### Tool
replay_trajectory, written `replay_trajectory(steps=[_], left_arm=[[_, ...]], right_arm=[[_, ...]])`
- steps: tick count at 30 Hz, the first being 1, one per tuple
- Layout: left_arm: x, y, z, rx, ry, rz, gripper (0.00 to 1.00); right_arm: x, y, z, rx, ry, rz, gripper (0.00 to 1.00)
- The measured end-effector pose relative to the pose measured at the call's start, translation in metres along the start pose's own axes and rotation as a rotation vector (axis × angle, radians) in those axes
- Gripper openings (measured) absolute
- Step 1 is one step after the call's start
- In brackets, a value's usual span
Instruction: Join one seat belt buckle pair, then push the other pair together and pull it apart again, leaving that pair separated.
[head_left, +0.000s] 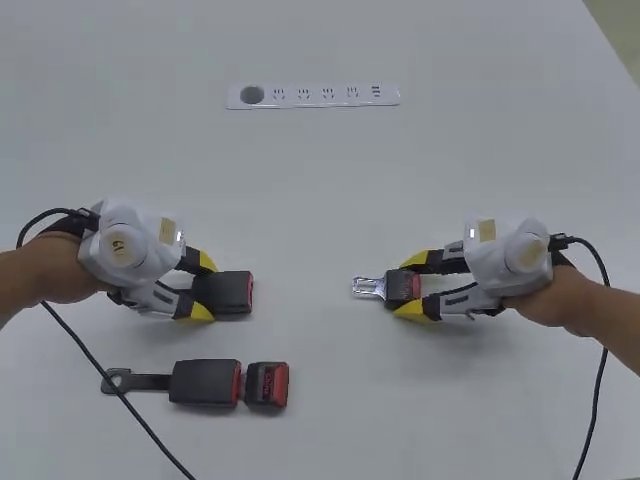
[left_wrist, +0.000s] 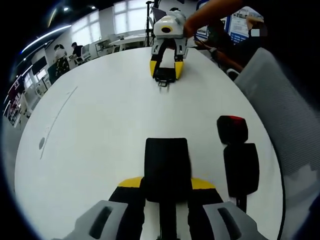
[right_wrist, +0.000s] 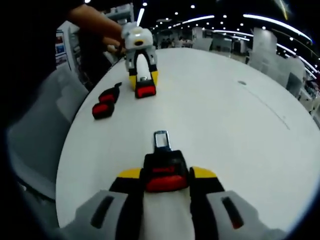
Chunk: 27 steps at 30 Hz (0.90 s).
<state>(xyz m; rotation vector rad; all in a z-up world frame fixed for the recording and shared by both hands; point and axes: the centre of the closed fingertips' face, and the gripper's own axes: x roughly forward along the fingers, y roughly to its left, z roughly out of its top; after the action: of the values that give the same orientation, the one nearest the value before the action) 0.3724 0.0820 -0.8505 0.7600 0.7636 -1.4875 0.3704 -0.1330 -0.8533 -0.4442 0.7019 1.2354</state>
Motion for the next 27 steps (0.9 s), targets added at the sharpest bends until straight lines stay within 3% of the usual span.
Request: replay_trajectory(steps=[14, 27], left_arm=[[0.000, 0.000, 0.002, -0.002, -0.009, -0.006, 0.33], [0.000, 0.002, 0.003, -0.011, 0.005, -0.009, 0.33]], right_arm=[[0.002, 0.005, 0.006, -0.003, -0.045, 0.023, 0.35], [0.021, 0.016, 0.028, -0.013, -0.092, 0.052, 0.35]])
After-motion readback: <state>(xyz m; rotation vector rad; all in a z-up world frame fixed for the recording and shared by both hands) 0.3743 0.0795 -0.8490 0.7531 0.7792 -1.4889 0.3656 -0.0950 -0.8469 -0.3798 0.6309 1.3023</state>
